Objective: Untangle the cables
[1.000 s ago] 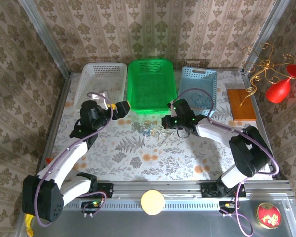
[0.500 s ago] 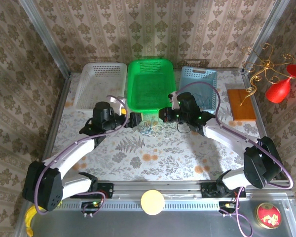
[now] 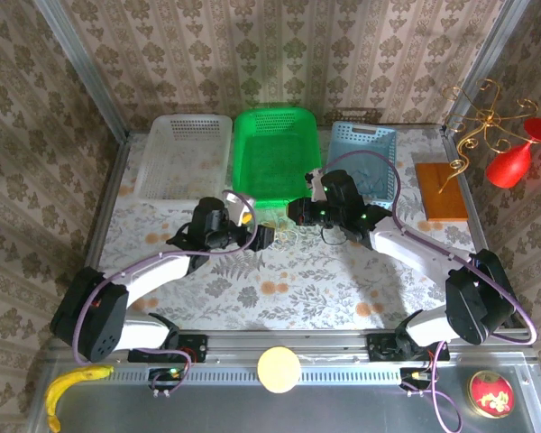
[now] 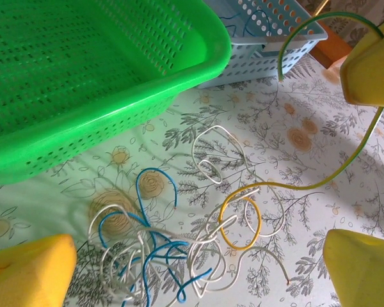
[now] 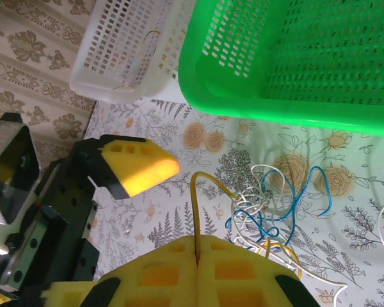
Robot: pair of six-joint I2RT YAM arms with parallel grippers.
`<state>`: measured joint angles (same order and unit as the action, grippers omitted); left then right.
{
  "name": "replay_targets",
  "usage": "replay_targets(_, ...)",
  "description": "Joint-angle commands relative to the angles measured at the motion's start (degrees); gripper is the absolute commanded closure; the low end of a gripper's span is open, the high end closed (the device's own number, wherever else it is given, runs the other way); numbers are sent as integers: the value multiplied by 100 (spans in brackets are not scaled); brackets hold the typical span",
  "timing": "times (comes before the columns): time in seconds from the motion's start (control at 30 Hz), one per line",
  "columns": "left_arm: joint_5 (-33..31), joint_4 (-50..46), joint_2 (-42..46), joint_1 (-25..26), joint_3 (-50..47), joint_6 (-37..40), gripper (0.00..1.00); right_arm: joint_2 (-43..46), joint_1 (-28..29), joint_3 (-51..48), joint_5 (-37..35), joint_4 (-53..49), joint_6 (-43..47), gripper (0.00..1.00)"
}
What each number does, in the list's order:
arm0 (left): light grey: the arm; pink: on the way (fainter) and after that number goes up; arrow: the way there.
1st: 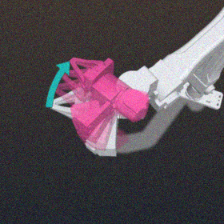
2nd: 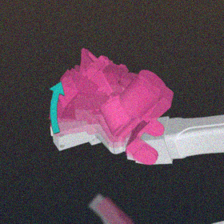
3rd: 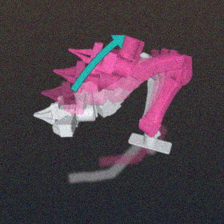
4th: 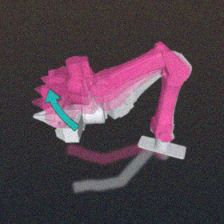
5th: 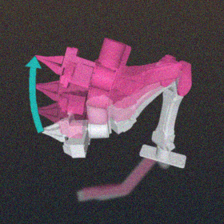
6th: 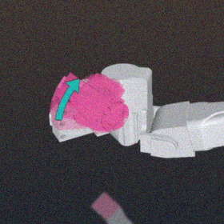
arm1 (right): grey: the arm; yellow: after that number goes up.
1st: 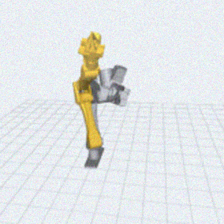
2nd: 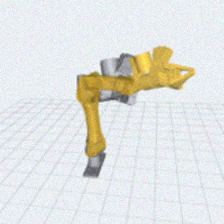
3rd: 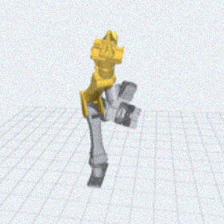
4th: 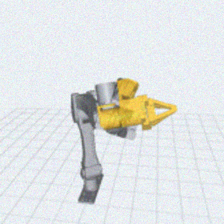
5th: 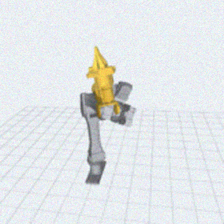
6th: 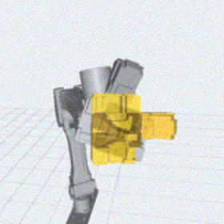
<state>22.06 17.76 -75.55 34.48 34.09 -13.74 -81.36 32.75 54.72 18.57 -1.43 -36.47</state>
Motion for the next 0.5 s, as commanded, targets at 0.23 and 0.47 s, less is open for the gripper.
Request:
replay_targets(0.23,70,1019,-1003,421,272,72,0,340,178,184,165,413,-375,100)
replay_targets(0.47,-488,1555,-1400,481,167,-214,19,546,243,213,233,507,-617,100)
